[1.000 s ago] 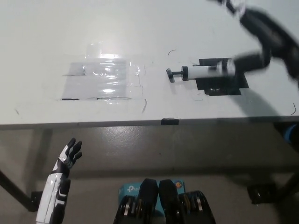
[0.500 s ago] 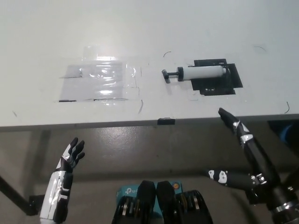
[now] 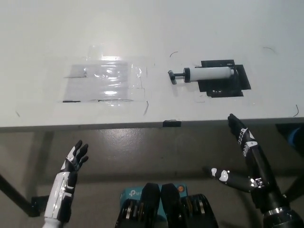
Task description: The robot uses right hand to pick up a small white air pumper and uses its left hand to compress it, and then puts it on the desk
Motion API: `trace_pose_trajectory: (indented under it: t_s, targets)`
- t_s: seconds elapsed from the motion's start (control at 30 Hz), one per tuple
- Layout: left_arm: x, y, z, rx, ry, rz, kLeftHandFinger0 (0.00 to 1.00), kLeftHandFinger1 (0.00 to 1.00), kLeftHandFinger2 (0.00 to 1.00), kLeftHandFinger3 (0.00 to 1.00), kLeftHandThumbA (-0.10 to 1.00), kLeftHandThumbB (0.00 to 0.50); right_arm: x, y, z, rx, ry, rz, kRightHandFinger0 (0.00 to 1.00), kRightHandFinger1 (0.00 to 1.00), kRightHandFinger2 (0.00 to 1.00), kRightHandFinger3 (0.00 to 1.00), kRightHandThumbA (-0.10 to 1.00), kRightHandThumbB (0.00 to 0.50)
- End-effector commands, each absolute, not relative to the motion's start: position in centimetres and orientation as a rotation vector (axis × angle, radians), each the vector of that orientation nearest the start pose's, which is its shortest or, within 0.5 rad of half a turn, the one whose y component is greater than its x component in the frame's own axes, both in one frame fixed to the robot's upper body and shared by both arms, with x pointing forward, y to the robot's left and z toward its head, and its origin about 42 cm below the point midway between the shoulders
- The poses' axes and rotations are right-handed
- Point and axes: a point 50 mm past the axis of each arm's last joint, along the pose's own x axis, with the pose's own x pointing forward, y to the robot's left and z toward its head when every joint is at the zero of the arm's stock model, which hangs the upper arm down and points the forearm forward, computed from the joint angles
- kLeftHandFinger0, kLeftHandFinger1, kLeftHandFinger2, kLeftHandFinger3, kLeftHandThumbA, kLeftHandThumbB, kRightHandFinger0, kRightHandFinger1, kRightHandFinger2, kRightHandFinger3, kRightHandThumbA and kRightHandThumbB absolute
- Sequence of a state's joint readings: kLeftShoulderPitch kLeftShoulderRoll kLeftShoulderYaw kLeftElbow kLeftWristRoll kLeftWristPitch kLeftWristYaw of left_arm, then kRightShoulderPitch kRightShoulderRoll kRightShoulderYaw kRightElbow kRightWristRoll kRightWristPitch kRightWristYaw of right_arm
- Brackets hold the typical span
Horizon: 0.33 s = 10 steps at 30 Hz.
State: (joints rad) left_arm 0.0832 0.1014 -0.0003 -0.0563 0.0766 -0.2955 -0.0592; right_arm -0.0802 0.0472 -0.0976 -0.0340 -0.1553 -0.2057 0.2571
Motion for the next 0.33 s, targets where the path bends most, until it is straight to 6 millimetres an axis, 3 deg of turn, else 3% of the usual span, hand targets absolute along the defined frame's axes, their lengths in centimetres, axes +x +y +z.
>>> trace_pose_trajectory:
  t_s: [0.0, 0.17, 0.3]
  targets:
    - [25.7, 25.0, 11.0, 0.188, -0.281, -0.07, 1.0, 1.0, 1.0, 1.0, 1.0, 0.172, 30.8, -20.1, 14.8, -0.131, -0.392, 0.155, 1.0, 1.0, 1.0, 1.0, 1.0, 0.252]
    - [26.2, 26.2, 9.6, 0.203, -0.242, -0.05, 1.0, 1.0, 1.0, 1.0, 1.0, 0.175, 30.9, -19.7, 13.1, -0.096, -0.374, 0.177, 1.0, 1.0, 1.0, 1.0, 0.96, 0.21]
    - [26.6, 26.4, 9.6, 0.191, -0.244, -0.049, 1.0, 1.0, 1.0, 1.0, 1.0, 0.155, 31.2, -19.6, 12.6, -0.101, -0.356, 0.172, 1.0, 1.0, 1.0, 1.0, 0.96, 0.218]
